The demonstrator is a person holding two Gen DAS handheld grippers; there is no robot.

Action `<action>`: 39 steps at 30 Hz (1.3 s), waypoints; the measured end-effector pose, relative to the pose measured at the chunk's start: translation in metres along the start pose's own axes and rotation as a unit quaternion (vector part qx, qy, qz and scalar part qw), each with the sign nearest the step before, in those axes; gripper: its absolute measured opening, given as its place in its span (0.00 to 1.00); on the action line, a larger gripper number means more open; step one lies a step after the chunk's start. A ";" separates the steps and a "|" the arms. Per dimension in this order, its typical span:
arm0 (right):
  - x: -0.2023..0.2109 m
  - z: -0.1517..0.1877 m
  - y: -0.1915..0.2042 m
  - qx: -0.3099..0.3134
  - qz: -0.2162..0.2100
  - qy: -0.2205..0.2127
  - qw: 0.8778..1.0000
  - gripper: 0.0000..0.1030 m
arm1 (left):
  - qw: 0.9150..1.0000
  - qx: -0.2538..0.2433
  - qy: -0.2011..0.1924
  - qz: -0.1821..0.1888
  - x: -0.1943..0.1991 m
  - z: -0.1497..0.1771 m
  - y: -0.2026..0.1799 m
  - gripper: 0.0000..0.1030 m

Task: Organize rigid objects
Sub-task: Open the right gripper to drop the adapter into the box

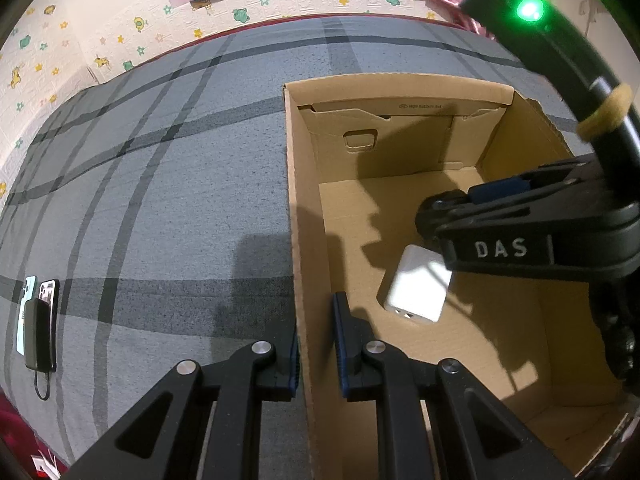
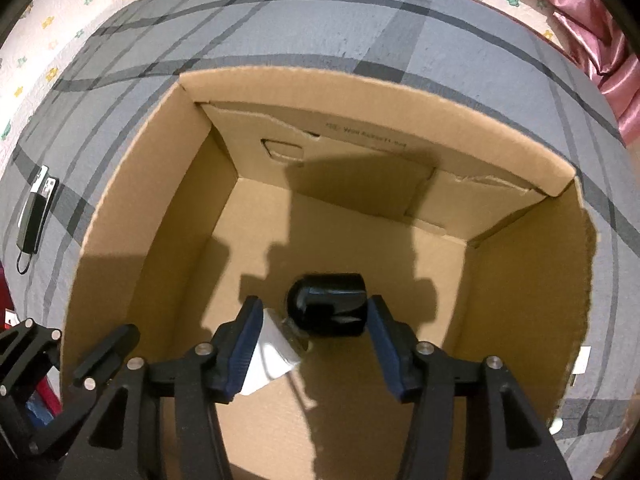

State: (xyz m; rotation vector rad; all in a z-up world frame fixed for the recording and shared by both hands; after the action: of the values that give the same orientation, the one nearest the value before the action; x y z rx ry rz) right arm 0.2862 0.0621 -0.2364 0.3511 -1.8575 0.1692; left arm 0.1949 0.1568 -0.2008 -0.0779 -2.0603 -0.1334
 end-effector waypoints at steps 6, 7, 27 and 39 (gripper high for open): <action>0.012 -0.002 0.000 -0.002 -0.001 -0.013 1.000 0.62 | 1.000 0.001 0.001 0.000 -0.001 -0.001 0.000 0.14; 0.014 -0.002 0.000 -0.002 -0.001 -0.015 1.000 0.62 | 1.000 0.001 0.001 0.000 -0.001 -0.001 0.001 0.14; 0.092 0.004 -0.041 -0.009 0.023 -0.078 0.997 0.85 | 1.000 -0.007 0.003 -0.011 0.000 -0.001 -0.003 0.14; 0.128 0.012 -0.101 -0.041 0.054 -0.105 0.992 0.99 | 1.000 -0.008 0.003 -0.013 0.000 -0.001 -0.005 0.14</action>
State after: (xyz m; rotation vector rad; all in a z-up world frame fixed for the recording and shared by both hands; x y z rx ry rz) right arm 0.2728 -0.0563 -0.1246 0.2188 -2.0867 0.1326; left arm 0.1955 0.1514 -0.2003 -0.0602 -2.0539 -0.1669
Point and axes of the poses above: each gripper's, at about its wrist camera, not at the fingertips, and x roughly against the way its jaws point, y to its left, z to its underside, the point moved 4 cm from there along -x, roughly the way its jaws point
